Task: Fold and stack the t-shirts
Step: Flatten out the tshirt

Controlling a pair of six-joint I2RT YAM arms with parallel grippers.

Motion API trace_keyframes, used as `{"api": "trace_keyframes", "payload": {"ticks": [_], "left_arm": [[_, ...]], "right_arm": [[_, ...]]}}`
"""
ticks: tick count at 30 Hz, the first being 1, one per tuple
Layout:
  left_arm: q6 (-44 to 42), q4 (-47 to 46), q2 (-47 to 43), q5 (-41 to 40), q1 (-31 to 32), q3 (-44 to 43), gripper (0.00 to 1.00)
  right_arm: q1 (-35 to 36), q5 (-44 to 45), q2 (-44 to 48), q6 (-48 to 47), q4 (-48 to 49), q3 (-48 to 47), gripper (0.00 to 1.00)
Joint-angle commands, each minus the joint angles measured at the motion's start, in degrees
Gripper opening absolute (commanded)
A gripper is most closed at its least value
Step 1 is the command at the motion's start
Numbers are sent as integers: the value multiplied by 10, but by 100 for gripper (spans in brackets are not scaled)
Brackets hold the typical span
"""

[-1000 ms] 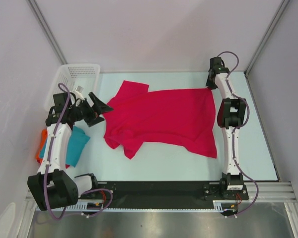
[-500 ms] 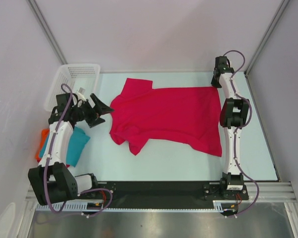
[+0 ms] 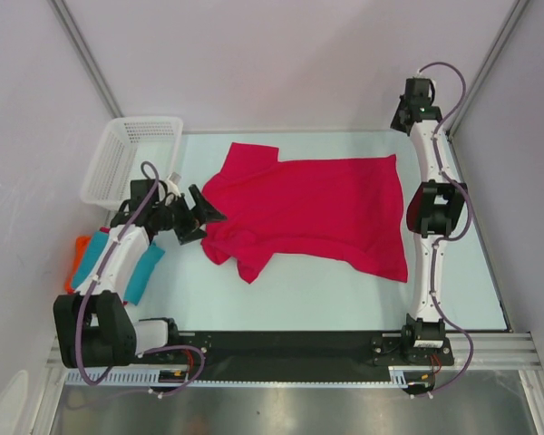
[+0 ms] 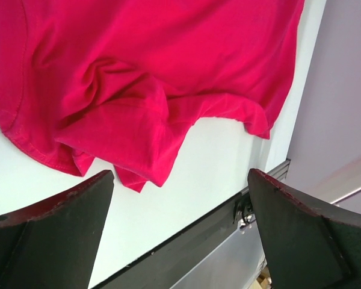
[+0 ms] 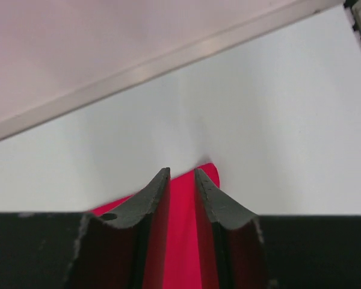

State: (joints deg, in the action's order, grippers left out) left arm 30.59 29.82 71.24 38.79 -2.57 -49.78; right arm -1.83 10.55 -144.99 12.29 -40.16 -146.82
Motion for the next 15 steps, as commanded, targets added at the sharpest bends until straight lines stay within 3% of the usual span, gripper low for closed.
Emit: {"api": "trace_keyframes", "payload": {"ticks": [1, 8, 15], "left_arm": [[6, -21, -35, -11, 20, 29, 98], [36, -27, -101, -30, 78, 120, 99], [73, -48, -174, -32, 96, 187, 98]], "right_arm": [[10, -30, 81, 10, 17, -4, 29], [37, -91, 106, 27, -36, 29, 28], [103, -117, 208, 37, -12, 250, 26]]}}
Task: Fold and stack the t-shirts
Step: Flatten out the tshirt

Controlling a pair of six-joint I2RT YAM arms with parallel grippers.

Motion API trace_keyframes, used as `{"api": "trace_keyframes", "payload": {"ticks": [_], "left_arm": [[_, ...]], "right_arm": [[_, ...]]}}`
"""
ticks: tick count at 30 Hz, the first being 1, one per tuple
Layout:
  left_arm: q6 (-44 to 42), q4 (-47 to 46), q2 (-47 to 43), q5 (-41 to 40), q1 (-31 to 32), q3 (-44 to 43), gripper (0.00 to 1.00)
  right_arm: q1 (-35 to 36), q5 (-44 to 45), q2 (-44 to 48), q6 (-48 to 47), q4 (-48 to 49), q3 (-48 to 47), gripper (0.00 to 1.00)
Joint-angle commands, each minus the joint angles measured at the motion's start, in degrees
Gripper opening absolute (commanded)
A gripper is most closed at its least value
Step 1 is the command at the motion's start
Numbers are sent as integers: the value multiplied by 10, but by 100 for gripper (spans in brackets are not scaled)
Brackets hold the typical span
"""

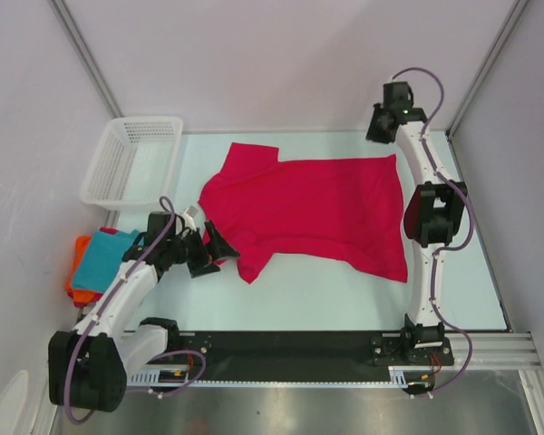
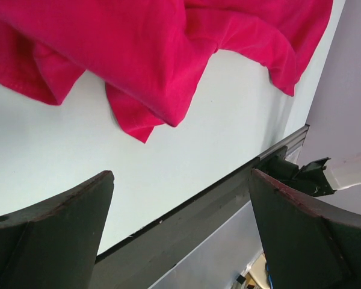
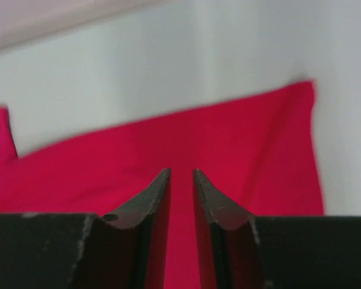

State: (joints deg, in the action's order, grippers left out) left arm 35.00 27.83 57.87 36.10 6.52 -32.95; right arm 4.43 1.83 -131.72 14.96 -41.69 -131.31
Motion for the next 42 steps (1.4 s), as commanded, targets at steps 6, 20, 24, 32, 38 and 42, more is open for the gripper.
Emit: {"api": "trace_keyframes", "payload": {"ticks": [6, 20, 24, 32, 38, 42], "left_arm": [[46, -62, -59, -9, 5, 48, 98], [102, -222, 3, -10, 29, 113, 87], [117, -275, 43, -10, 46, 121, 61], [140, -378, 143, -35, 95, 118, 40], [148, -427, 220, -34, 118, 105, 0], [153, -423, 204, -39, 128, 91, 0]], "right_arm": [[106, -36, 176, 27, 25, 240, 26], [179, 18, 314, 17, -36, 351, 24], [191, 34, 342, 12, -58, 354, 24], [197, 63, 388, 3, -100, 354, 24], [198, 67, 393, 3, -109, 356, 23], [199, 69, 395, 2, -109, 360, 22]]}}
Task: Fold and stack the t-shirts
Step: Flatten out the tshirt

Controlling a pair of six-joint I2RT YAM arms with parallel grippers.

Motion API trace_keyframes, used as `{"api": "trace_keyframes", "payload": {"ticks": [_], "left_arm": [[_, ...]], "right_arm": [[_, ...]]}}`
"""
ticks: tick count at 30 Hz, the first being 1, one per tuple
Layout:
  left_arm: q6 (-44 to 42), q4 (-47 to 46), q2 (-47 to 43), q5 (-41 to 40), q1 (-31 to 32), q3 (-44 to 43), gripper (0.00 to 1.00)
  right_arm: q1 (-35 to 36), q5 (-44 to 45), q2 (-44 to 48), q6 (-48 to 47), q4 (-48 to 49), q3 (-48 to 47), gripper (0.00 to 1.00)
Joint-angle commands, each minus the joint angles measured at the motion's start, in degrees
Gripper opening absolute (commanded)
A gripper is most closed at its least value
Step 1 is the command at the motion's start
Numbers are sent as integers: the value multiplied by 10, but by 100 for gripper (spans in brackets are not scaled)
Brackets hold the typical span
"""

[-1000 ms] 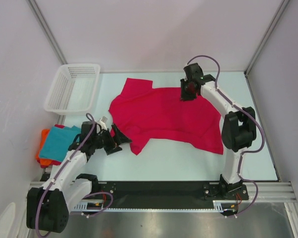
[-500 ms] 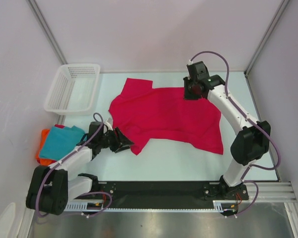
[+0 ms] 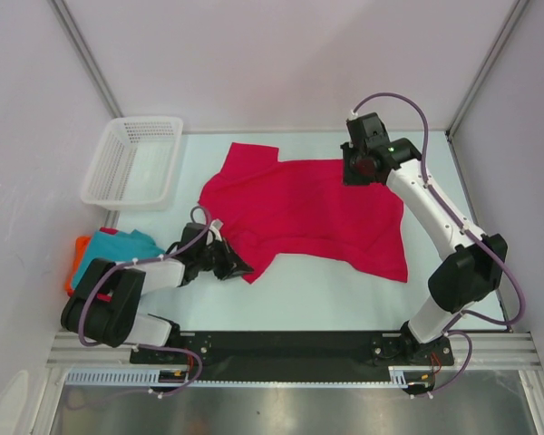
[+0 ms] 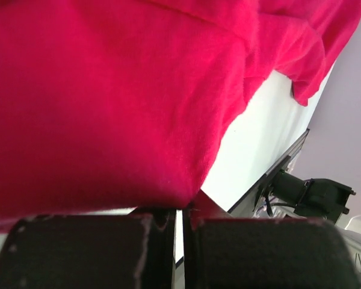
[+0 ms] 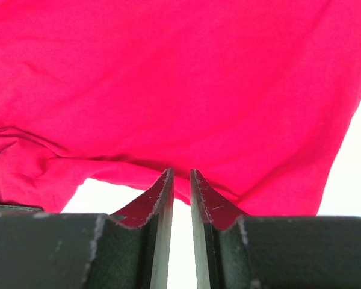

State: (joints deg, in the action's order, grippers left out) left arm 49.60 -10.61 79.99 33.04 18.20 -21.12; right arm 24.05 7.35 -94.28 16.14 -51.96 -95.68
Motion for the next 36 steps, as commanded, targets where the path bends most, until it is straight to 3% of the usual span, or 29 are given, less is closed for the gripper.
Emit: {"api": "trace_keyframes", "payload": {"ticks": [1, 7, 13, 27, 36], "left_arm": [[5, -10, -43, -16, 13, -34, 0], [-36, 179, -159, -67, 25, -147, 0], [-39, 271, -215, -69, 31, -200, 0], [-27, 270, -222, -59, 42, -141, 1], [-5, 253, -228, 26, 74, -114, 0]], "right_arm": [[3, 13, 21, -9, -3, 7, 21], [4, -11, 30, -4, 26, 41, 20], [5, -24, 41, -4, 40, 62, 19], [5, -31, 34, -16, 38, 67, 18], [5, -24, 23, -22, 26, 59, 17]]}}
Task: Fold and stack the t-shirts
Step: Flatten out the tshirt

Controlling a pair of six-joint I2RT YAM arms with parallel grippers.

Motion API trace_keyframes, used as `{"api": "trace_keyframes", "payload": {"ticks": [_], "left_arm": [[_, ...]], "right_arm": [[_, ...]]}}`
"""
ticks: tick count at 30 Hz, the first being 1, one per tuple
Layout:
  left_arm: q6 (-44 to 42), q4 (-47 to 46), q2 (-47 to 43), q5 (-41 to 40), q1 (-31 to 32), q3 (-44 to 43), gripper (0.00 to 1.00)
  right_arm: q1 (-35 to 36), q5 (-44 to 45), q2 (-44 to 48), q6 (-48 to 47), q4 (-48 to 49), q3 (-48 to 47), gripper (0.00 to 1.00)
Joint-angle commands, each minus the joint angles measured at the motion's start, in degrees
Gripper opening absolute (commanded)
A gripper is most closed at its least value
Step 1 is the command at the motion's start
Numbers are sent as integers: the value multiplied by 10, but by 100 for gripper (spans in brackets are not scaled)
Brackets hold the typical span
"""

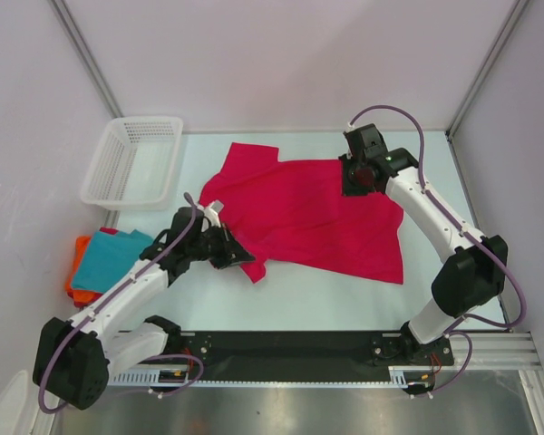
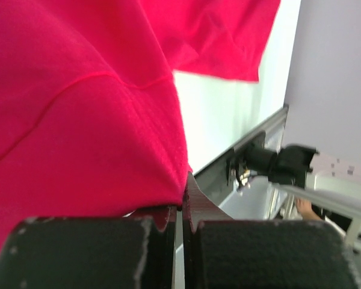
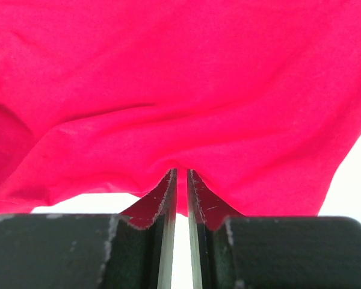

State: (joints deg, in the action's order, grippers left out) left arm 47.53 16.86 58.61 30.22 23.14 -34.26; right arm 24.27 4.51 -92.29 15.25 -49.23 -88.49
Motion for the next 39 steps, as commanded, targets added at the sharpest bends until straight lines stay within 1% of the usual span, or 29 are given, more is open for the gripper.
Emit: {"api": "trace_keyframes", "payload": {"ticks": [1, 4, 9, 11, 13, 14, 15, 16, 17, 18, 24, 27, 28, 30, 31, 33, 39], "left_arm": [[26, -23, -22, 58, 37, 24, 0], [50, -22, -50, 67, 53, 58, 0], [85, -11, -117, 62, 59, 137, 0], [99, -1, -150, 57, 59, 161, 3], [107, 12, -169, 49, 59, 169, 30], [107, 33, -185, 42, 59, 169, 46], [107, 44, -191, 27, 60, 167, 76], [104, 53, -195, 21, 59, 164, 91], [102, 65, -197, 19, 59, 160, 98], [100, 68, -196, 15, 59, 158, 100], [86, 93, -181, -7, 60, 136, 99], [84, 170, -196, -94, 59, 120, 99], [84, 214, -215, -145, 59, 108, 100], [92, 250, -237, -195, 60, 97, 100], [96, 285, -254, -234, 59, 87, 100], [109, 310, -271, -252, 59, 84, 99], [155, 323, -289, -264, 59, 103, 98]], "right_arm": [[2, 5, 3, -14, -2, -15, 17], [2, 8, 2, -14, -5, -19, 17], [2, 4, 1, -10, -8, -19, 17], [3, 4, 1, -9, -10, -16, 17], [3, 1, 1, -10, -10, -15, 17], [2, 1, 1, -9, -12, -13, 17], [3, -1, 1, -9, -12, -12, 17], [3, -2, 0, -9, -12, -12, 17], [3, -4, 0, -8, -14, -12, 17], [3, -5, 0, -9, -15, -11, 17], [4, -3, 4, -8, -22, -10, 17], [4, 2, 11, -9, -26, -7, 17], [4, 3, 12, -10, -27, -5, 17], [4, 7, 17, -11, -27, 1, 17], [4, 6, 18, -11, -27, 2, 17], [5, 2, 19, -11, -27, 5, 17], [4, -5, 19, -11, -27, 4, 16]]}}
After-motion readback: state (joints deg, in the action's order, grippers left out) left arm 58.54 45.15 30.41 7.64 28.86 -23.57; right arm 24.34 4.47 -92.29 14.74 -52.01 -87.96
